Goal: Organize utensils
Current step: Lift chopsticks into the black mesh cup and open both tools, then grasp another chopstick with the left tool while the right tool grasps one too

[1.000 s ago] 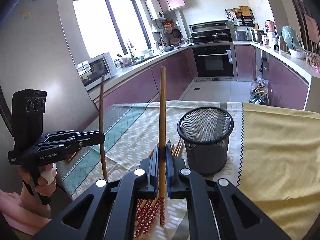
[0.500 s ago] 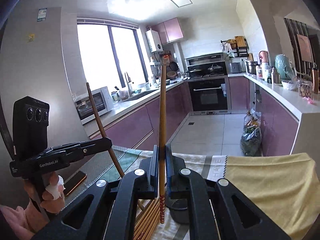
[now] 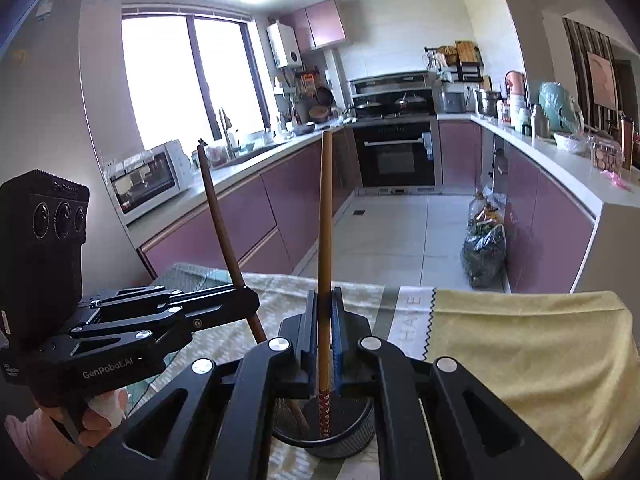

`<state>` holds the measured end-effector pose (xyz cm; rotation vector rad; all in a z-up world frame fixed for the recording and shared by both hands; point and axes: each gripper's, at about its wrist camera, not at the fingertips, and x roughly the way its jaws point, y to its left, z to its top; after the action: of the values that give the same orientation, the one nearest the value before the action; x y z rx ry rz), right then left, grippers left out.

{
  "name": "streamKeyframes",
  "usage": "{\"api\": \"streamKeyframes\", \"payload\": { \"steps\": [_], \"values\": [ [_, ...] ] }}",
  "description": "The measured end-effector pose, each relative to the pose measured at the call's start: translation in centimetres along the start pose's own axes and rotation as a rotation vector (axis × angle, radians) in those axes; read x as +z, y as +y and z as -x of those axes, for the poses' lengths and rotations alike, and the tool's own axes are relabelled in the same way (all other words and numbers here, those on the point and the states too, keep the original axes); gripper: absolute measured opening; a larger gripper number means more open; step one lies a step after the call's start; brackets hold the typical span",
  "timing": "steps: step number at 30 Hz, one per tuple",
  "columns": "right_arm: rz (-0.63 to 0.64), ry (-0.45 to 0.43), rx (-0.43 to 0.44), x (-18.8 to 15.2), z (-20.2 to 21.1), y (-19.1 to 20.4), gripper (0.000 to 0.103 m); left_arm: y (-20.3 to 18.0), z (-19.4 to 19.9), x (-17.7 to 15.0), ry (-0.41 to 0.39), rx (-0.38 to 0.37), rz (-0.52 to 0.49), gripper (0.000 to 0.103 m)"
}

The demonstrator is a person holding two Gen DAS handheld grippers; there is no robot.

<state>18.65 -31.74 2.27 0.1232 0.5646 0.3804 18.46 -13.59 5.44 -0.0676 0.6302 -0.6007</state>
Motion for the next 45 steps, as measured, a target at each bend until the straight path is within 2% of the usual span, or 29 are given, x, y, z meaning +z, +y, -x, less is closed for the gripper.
{"api": "streamKeyframes", "payload": {
  "steps": [4,10,13,15,18,24,27,31,36,41,45],
  "values": [
    [-0.013,0.1,0.006,-0.9,-2.2,-0.3,0.005,1.0,-2.9,-0.8,0.061,0.014,-0.009,0.008],
    [-0.031,0.117,-0.008,-0.8,-3.1,-0.1,0.006,1.5,-4.8,-0.4,0.08,0.031,-0.008,0.008],
    [-0.04,0.118,-0.019,-0.8,-3.4,-0.2,0.008,2.2,-4.8,-1.6,0.076,0.047,-0.014,0.011],
    [-0.048,0.115,-0.027,-0.7,-3.6,-0.3,0.009,2.3,-4.3,-1.9,0.067,0.049,-0.012,0.017],
    [-0.056,0.098,-0.037,-0.8,-3.4,-0.3,0.016,2.3,-3.4,-2.3,0.037,0.082,-0.022,0.024],
    [-0.047,0.052,-0.052,-1.4,-1.3,0.0,0.022,3.2,0.2,-4.2,-0.022,0.144,-0.035,0.032],
    [-0.023,0.024,-0.006,-1.9,0.7,1.3,0.023,4.1,1.7,-5.7,-0.027,0.184,-0.043,0.038],
    [0.062,0.019,0.061,-3.7,3.2,4.1,0.029,5.9,3.1,-8.4,0.01,0.217,-0.033,0.04],
    [0.092,0.13,0.124,-7.3,2.3,6.4,0.029,7.8,3.1,-12.2,0.101,0.248,-0.017,0.04],
    [0.047,0.259,0.102,-11.0,-1.2,6.9,0.029,8.6,2.5,-15.4,0.17,0.238,0.002,0.041],
    [0.013,0.317,0.076,-12.7,-2.9,6.8,0.029,8.7,2.1,-17.2,0.199,0.237,0.014,0.041]
  ]
}}
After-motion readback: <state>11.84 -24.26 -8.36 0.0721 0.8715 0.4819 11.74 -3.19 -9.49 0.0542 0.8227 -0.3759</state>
